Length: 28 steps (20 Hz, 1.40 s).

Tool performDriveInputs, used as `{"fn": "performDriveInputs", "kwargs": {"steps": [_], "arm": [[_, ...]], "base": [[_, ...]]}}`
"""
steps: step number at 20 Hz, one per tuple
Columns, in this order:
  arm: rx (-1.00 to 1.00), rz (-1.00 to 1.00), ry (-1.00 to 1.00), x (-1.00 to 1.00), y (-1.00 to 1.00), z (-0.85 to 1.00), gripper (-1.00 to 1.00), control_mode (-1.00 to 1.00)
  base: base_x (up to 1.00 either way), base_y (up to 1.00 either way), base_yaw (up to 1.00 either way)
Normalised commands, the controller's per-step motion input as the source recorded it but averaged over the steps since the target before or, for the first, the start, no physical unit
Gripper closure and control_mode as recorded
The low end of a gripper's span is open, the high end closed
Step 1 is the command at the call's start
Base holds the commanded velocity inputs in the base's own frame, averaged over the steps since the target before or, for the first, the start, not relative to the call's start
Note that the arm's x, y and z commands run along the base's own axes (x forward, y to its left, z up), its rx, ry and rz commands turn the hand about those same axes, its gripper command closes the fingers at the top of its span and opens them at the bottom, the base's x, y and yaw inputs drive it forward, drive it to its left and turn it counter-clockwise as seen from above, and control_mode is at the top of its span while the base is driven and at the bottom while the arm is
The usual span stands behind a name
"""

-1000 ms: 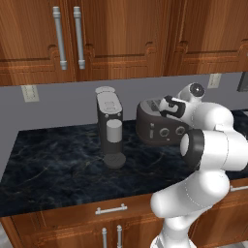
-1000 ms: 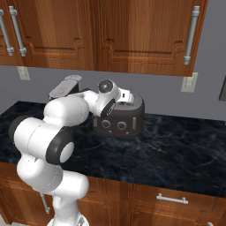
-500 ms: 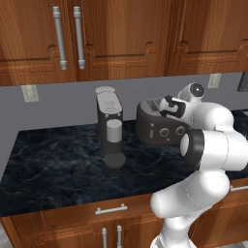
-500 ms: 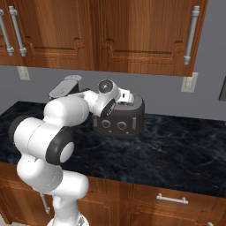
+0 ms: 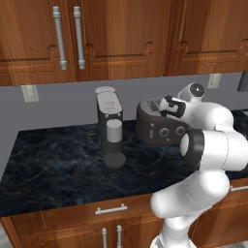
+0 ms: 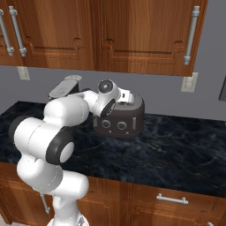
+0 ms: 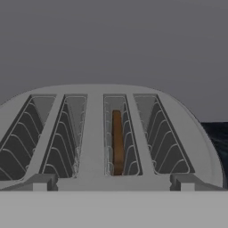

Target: Start the toaster. Once the lever pops up, take the bread to the plate on the dining counter.

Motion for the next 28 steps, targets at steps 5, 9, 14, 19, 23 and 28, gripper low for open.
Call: {"fn": "performDriveInputs", "kwargs": {"steps": [5, 9, 14, 19, 23, 28], "arm": [[0.00, 0.00, 0.00, 0.00, 0.00, 0.00, -1.00, -1.00], [0.00, 0.00, 0.00, 0.00, 0.00, 0.00, -1.00, -1.00], [0.00, 0.00, 0.00, 0.00, -0.01, 0.00, -1.00, -1.00], [0.00, 0.00, 0.00, 0.00, -0.03, 0.00, -1.00, -1.00], [0.00, 0.00, 0.00, 0.00, -0.02, 0.00, -1.00, -1.00], [0.00, 0.00, 0.00, 0.00, 0.00, 0.00, -1.00, -1.00]], "base": [[0.00, 0.00, 0.00], [0.00, 0.00, 0.00], [0.00, 0.00, 0.00], [0.00, 0.00, 0.00], [0.00, 0.00, 0.00], [0.00, 0.00, 0.00]]}}
